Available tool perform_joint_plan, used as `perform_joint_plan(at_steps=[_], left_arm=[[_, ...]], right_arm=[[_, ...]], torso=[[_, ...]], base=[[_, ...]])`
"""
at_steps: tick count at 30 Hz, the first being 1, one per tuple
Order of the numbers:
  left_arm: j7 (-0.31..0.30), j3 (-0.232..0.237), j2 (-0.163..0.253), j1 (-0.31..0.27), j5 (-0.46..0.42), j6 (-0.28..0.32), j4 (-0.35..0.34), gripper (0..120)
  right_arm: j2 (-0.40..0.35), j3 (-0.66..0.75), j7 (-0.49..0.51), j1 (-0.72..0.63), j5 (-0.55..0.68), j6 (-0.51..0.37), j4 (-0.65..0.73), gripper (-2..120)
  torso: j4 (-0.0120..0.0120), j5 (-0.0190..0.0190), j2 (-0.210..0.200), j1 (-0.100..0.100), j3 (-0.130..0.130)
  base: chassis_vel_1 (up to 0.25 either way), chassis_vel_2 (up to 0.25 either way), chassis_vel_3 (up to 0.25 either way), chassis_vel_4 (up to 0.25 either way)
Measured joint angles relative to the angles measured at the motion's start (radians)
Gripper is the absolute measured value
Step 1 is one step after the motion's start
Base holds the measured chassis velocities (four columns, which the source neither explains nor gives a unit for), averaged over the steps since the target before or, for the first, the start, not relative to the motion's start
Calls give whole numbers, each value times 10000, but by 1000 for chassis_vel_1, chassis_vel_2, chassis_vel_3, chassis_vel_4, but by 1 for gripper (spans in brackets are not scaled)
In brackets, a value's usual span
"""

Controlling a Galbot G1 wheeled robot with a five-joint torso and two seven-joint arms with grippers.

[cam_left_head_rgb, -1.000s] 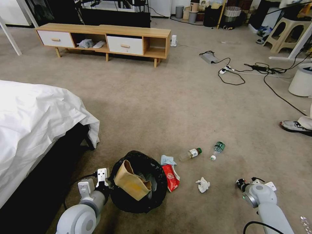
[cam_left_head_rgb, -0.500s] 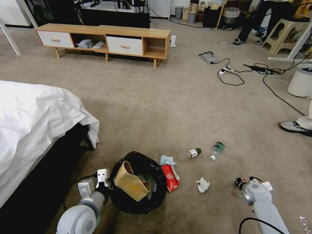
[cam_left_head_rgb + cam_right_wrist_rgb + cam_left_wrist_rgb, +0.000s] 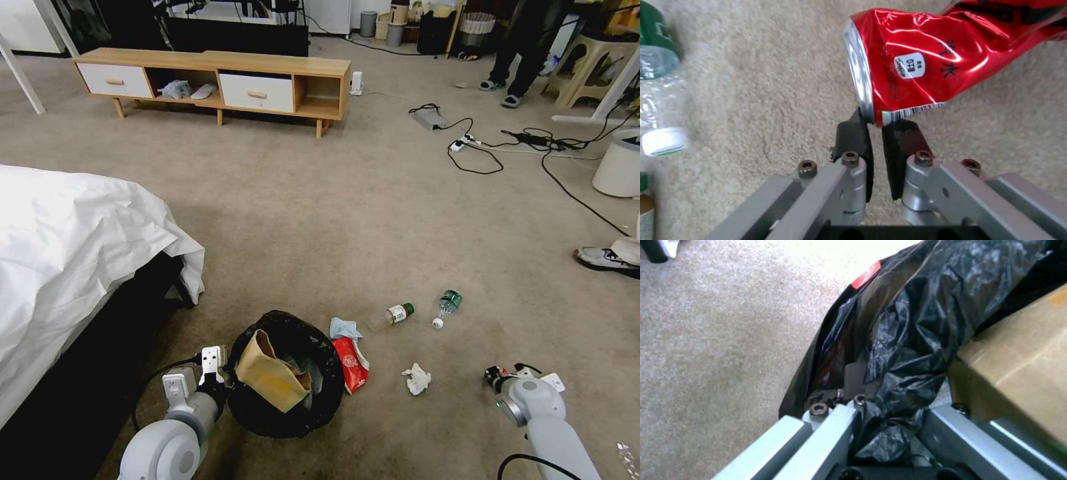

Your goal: Pick up the trash bin and place the garbage on the floor into it.

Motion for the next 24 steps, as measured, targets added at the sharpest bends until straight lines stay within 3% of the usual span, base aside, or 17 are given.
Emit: perform_joint_plan(at_steps=[17, 24], left_arm=[[-5, -2, 51, 1, -33, 4, -82, 0], [-50, 114, 78, -119, -138, 58, -87, 0]], right_arm=[[-115, 55, 216, -467, 101, 143, 1059, 6], [-615, 18, 408, -1074, 281, 145, 1970, 6]], torso=[[2, -6, 0, 0, -2], [1, -7, 0, 0, -2]], base=[[0, 0, 0, 0], [0, 0, 0, 0]])
